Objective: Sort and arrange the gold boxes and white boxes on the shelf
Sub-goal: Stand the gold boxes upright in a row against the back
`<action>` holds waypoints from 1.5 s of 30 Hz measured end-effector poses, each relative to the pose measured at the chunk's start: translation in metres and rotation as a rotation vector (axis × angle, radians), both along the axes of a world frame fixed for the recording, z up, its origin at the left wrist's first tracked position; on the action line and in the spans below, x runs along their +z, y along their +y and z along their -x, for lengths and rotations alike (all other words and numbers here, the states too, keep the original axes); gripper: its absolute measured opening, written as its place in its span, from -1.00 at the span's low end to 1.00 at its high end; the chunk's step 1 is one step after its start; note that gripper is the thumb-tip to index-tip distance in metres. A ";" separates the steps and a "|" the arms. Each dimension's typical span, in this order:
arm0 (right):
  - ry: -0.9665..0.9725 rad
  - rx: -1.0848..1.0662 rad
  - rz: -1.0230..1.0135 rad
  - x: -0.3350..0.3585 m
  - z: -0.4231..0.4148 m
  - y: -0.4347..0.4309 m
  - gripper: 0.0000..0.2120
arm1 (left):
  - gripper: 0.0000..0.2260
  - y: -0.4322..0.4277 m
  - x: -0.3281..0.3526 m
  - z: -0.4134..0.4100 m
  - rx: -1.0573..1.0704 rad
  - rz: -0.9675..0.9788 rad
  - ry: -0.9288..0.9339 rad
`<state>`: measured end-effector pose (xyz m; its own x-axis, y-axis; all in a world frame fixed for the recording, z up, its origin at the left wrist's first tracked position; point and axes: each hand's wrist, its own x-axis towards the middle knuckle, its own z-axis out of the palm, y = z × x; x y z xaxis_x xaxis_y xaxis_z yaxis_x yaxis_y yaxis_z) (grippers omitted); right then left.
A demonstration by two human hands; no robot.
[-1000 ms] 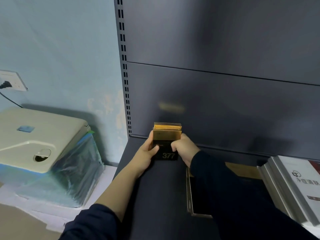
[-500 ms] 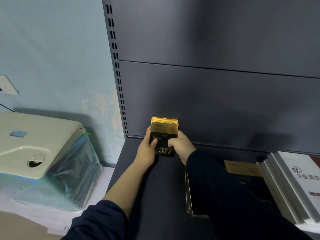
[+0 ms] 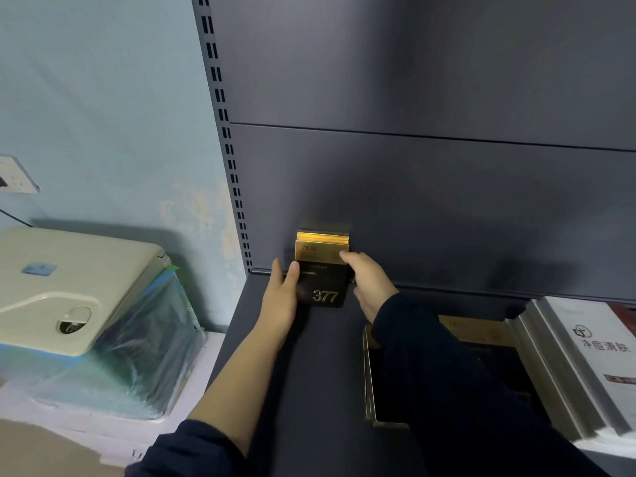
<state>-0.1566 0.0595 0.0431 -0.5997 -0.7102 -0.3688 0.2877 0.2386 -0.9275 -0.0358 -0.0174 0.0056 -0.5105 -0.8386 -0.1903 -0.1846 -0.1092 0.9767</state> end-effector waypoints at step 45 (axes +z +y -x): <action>0.613 0.056 -0.165 -0.006 -0.052 0.079 -0.74 | -0.77 0.065 -0.001 -0.055 -0.054 0.337 -0.159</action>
